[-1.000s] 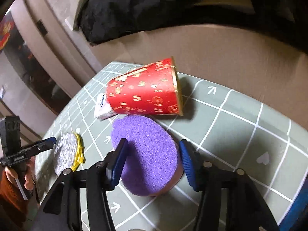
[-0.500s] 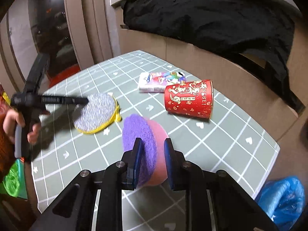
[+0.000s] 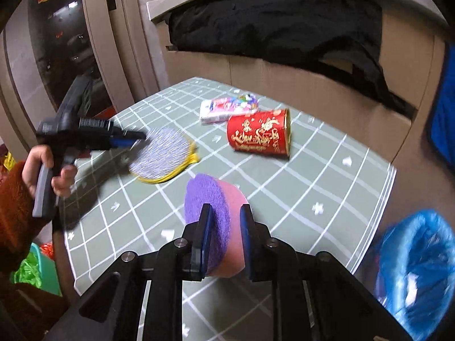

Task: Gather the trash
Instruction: 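Lift the sponge with the right tool while the left tool grasps the silver scouring pad, then carry the sponge and scouring pad with both tools over the bin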

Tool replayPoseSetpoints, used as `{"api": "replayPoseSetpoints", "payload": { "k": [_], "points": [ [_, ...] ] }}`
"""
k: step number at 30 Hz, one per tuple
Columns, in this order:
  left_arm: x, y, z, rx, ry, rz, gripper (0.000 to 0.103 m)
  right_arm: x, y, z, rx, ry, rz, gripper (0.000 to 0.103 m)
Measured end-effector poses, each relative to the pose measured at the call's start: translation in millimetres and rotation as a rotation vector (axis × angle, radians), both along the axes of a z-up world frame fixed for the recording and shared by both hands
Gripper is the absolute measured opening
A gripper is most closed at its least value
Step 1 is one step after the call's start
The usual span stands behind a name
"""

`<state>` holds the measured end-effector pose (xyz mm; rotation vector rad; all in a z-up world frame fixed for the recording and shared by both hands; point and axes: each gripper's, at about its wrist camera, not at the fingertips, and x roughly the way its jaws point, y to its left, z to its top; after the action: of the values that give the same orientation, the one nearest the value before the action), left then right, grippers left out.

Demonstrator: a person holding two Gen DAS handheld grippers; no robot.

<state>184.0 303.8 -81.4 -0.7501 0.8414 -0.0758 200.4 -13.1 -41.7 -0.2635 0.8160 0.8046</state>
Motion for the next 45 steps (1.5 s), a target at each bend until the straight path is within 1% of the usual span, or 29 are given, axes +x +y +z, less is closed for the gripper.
{"api": "replayPoseSetpoints", "payload": {
  "k": [4, 8, 12, 15, 16, 17, 18, 20, 22, 24, 28, 29, 32, 34, 36, 40, 42, 45],
  "points": [
    [20.1, -32.2, 17.7, 0.015, -0.038, -0.090, 0.035, -5.2, -7.7, -6.1, 0.020, 0.011, -0.007, 0.017],
    [30.8, -52.5, 27.4, 0.025, -0.053, -0.132, 0.035, -7.4, -15.1, -6.9, 0.031, 0.009, -0.011, 0.017],
    [38.6, -68.9, 27.0, 0.048, -0.037, -0.160, 0.034, -12.4, -22.9, -8.6, 0.054, 0.011, -0.005, 0.017],
    [43.8, -78.8, 20.3, 0.009, -0.021, -0.191, 0.034, -13.6, -25.1, -9.7, 0.069, 0.012, -0.001, 0.017],
    [44.9, -82.6, 18.9, 0.007, -0.022, -0.202, 0.027, -14.7, -26.0, -10.1, 0.073, 0.011, -0.001, 0.017],
    [45.5, -87.6, 19.0, 0.023, -0.025, -0.206, 0.013, -15.6, -26.8, -10.5, 0.078, 0.010, -0.001, 0.017],
    [45.4, -89.5, 18.9, 0.038, -0.026, -0.202, 0.010, -16.4, -27.3, -10.6, 0.082, 0.008, -0.001, 0.017],
    [44.6, -96.4, 22.2, 0.075, -0.038, -0.196, 0.009, -18.4, -27.6, -10.1, 0.085, 0.006, -0.004, 0.018],
    [42.3, -99.6, 25.9, 0.090, -0.055, -0.202, 0.008, -19.5, -28.2, -8.8, 0.086, 0.003, -0.007, 0.018],
    [36.8, -100.1, 34.7, 0.131, -0.081, -0.189, 0.008, -24.3, -27.5, -6.5, 0.081, -0.015, 0.002, 0.018],
    [21.9, -92.2, 58.6, 0.274, -0.139, -0.132, 0.007, -41.1, -17.7, -0.7, 0.052, -0.063, 0.070, 0.018],
    [16.2, -88.4, 65.8, 0.323, -0.148, -0.114, 0.007, -44.8, -14.0, -1.0, 0.038, -0.070, 0.085, 0.018],
    [3.4, -78.4, 77.1, 0.412, -0.156, -0.078, 0.007, -60.0, 4.0, -10.7, -0.017, -0.075, 0.149, 0.019],
    [-6.0, -70.2, 80.6, 0.434, -0.160, -0.057, 0.007, -67.4, 10.8, -13.2, -0.034, -0.116, 0.160, 0.024],
    [-14.7, -63.2, 81.7, 0.441, -0.161, -0.041, 0.007, -71.4, 16.7, -12.1, -0.054, -0.153, 0.164, 0.025],
    [-24.0, -56.3, 77.4, 0.432, -0.155, -0.030, 0.008, -58.1, 20.1, -13.9, -0.086, -0.161, 0.099, 0.025],
    [-25.6, -53.6, 72.8, 0.427, -0.144, -0.026, 0.007, -51.4, 19.1, -14.9, -0.092, -0.179, 0.061, 0.027],
    [-25.7, -50.0, 66.2, 0.419, -0.128, -0.018, 0.007, -43.5, 11.8, -9.5, -0.054, -0.160, 0.061, 0.027]
  ]
}}
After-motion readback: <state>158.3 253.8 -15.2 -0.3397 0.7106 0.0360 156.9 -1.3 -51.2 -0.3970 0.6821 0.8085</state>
